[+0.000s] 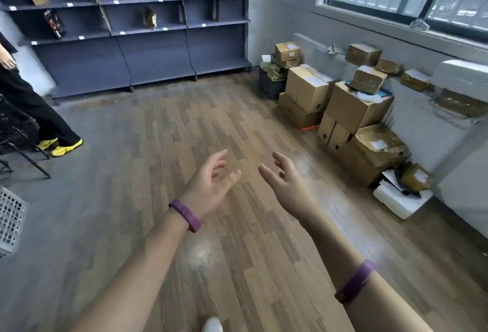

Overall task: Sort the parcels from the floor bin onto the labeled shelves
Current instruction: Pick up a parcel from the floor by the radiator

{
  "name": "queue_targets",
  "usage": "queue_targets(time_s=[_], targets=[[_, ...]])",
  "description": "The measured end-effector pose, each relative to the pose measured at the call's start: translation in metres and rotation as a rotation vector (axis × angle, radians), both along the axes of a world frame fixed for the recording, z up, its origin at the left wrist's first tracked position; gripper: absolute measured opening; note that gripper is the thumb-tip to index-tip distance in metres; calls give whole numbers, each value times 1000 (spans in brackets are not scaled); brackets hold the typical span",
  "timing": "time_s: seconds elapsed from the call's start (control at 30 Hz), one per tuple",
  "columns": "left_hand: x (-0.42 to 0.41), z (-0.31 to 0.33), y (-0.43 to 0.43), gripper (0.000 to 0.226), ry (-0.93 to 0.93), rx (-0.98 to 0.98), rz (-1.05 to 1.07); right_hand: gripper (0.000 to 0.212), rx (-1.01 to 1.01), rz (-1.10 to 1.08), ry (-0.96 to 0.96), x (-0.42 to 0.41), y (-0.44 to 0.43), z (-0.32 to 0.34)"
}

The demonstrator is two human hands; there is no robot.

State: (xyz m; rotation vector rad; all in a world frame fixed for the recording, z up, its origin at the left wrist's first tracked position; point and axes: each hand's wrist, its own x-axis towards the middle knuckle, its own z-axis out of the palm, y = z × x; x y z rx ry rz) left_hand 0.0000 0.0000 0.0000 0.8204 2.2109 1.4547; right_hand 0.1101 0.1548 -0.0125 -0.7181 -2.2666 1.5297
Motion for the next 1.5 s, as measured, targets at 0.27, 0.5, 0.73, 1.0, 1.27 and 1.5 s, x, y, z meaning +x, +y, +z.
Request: queue_targets(time_s=[0.27, 0.5, 0.73, 1.0, 1.27, 1.5], targets=[[-101, -15, 12, 63, -65, 30, 30, 72, 76, -7, -88, -74, 42, -4], [-222, -24, 65, 72, -111, 70, -13, 74, 109, -28, -136, -195, 82, -2], [-341, -11, 104, 68, -139, 103, -11, 72, 95, -45, -138, -308, 116, 15], [-430, -14, 163, 59, -160, 111, -42, 71, 66, -61, -120, -396, 162, 14], [-525, -17, 253, 59, -116, 87, -48, 71, 40, -88, -96, -495, 256, -1], [-632, -1, 362, 57, -98, 61, -34, 70, 7, -88, -78, -614, 373, 6]])
